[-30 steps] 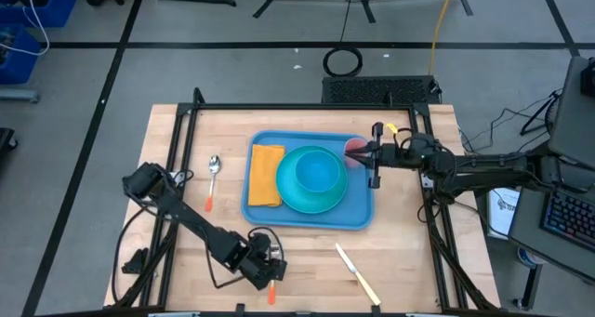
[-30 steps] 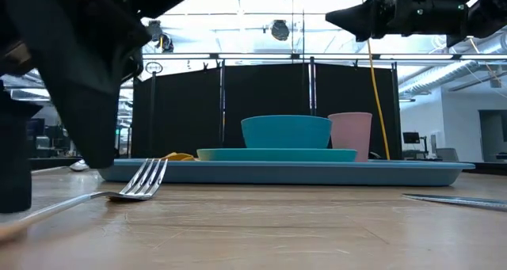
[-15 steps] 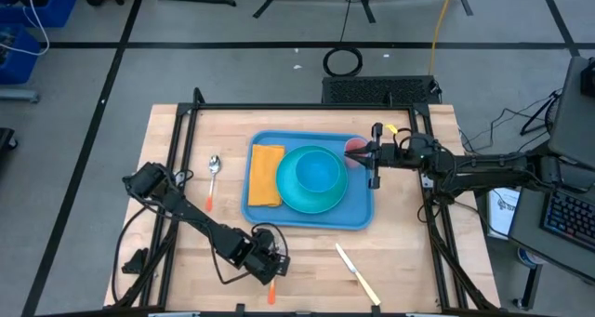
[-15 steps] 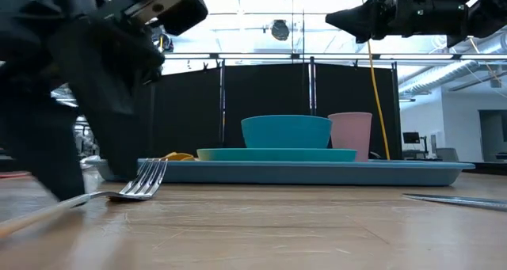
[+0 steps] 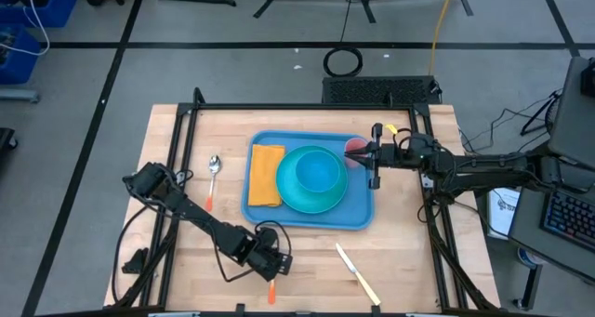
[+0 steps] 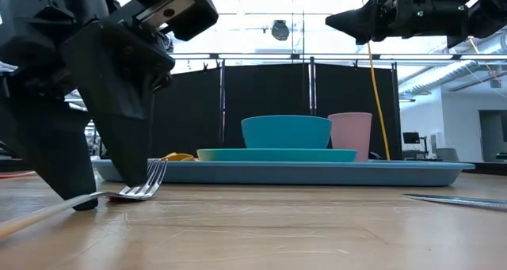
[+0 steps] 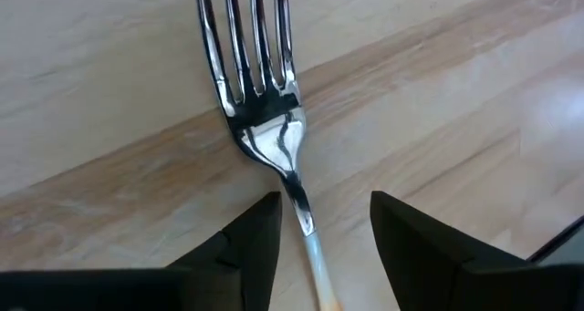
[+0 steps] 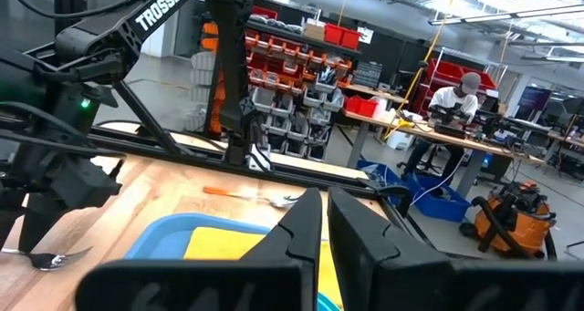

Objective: Set up tray
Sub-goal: Put the orange fork on the yellow napkin on the blue serving tray

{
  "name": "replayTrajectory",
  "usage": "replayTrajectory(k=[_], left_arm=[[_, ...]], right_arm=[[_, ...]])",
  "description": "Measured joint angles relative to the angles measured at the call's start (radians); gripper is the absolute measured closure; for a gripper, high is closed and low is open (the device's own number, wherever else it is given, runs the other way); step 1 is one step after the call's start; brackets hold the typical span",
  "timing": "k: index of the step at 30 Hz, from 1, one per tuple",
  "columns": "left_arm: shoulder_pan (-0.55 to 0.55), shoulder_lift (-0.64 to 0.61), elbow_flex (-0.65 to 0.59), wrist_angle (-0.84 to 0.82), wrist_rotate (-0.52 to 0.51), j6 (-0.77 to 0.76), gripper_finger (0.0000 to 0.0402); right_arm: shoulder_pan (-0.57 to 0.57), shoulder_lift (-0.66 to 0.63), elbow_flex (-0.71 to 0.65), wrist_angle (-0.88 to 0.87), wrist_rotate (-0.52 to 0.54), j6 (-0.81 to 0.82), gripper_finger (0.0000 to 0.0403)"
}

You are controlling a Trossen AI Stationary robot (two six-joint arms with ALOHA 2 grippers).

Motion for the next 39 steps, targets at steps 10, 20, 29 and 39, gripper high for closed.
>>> replayTrajectory(k=[10, 20, 29, 39], left_arm=[[-0.022, 0.002, -0.001, 0.001, 0.022, -0.004, 0.0225], [-0.025, 0.004, 0.000, -0.032, 0.012, 0.018, 0.0238], [-0.018, 0.004, -0.002, -0.051, 0.005, 0.048, 0.0318], [-0.010, 0.004, -0.003, -0.053, -0.018, 0.078, 0.0373]], right_arm=[[0.000, 0.000, 0.000, 0.000, 0.000, 0.007, 0.0390], [0.000, 0.000, 0.000, 0.000, 0.000, 0.007, 0.0390], [0.000, 0.000, 0.000, 0.000, 0.000, 0.007, 0.0390], [0.000, 0.000, 0.000, 0.000, 0.000, 0.007, 0.0390]])
